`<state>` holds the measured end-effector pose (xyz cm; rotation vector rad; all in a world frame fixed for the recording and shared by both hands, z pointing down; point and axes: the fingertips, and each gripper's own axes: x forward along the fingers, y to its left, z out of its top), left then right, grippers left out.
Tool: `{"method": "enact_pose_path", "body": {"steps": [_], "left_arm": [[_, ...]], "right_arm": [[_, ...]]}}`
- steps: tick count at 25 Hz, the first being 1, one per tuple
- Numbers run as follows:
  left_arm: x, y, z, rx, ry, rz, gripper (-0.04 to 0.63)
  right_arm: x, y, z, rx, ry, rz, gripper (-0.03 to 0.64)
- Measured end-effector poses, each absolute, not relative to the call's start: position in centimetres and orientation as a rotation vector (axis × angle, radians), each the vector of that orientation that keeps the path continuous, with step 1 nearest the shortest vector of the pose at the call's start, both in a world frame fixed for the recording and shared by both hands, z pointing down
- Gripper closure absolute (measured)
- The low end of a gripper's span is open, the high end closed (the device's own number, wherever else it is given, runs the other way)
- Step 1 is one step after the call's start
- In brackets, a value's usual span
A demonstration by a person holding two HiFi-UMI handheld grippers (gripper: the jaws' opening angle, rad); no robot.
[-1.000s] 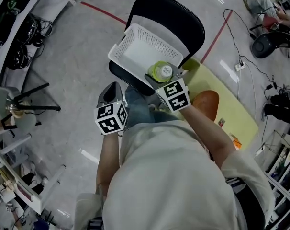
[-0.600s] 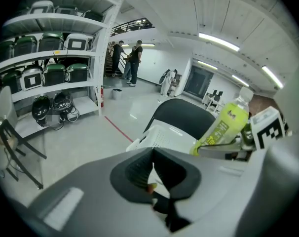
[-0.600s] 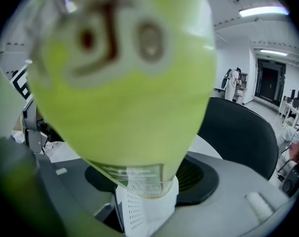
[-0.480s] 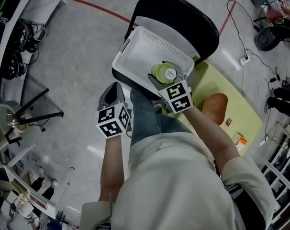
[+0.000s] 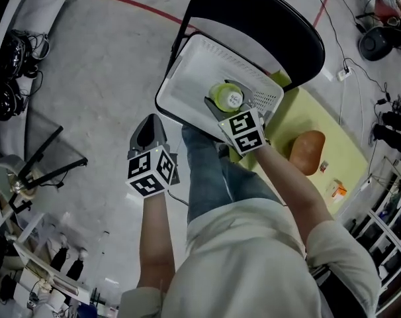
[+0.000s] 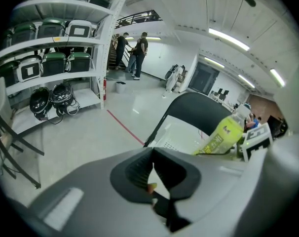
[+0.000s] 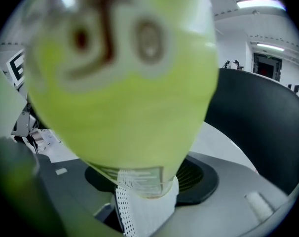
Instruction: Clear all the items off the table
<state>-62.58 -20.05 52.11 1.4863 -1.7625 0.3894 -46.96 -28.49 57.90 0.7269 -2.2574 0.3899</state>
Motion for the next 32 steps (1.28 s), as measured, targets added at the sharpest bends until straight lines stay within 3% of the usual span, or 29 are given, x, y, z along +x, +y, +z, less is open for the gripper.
{"method": "enact_pose_path", "body": {"steps": [32], "left_arm": [[-68.0,-23.2,62.9,1.371,-1.736,0.368,0.586]], "right_arm": [[-51.6,-36.0,72.9,0.831,-2.177,0.455,0.316]]}}
